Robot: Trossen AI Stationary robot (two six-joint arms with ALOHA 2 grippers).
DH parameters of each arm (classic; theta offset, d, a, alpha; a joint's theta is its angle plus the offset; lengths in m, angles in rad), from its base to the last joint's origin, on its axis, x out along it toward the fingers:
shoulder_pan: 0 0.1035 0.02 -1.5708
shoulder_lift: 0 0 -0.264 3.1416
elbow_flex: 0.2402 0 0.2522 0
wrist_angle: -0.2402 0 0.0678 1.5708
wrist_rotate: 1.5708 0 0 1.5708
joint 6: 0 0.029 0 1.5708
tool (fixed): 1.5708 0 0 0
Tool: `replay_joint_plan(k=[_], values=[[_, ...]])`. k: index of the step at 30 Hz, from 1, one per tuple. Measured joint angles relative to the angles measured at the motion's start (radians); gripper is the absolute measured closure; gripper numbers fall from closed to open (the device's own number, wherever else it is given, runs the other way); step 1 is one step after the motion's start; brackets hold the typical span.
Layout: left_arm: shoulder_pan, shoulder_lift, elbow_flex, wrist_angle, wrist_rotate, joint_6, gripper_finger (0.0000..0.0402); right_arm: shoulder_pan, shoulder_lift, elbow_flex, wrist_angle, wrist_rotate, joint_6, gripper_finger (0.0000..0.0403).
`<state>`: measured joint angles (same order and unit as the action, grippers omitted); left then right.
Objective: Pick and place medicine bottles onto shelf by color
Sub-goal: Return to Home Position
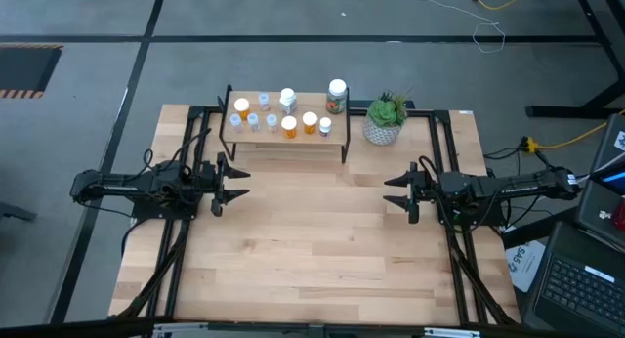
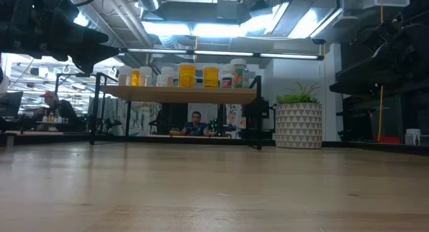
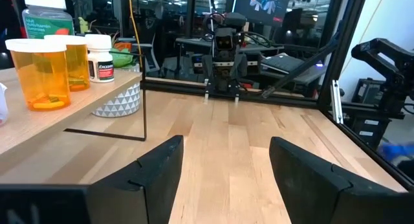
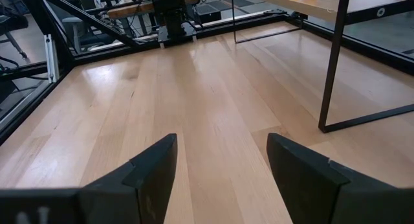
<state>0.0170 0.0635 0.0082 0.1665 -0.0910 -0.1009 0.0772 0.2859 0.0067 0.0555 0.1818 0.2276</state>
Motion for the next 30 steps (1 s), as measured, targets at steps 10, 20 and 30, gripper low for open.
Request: replay_joint_plan(k=[10,20,30], values=[[0.0,0.0,0.0,0.0,0.0,0.0,0.0177,0.0,0.0,0.0,0.0,0.0,0.0,0.0162],[0.0,0.0,0.0,0.0,0.0,0.0,0.0177,0.0,-0.014,0.0,-0.002,-0.001,0.0,0.0162],[0.0,0.0,0.0,0.0,0.0,0.0,0.0177,-0.018,-0.19,0.0,-0.007,-0.032,0.0,0.0162]])
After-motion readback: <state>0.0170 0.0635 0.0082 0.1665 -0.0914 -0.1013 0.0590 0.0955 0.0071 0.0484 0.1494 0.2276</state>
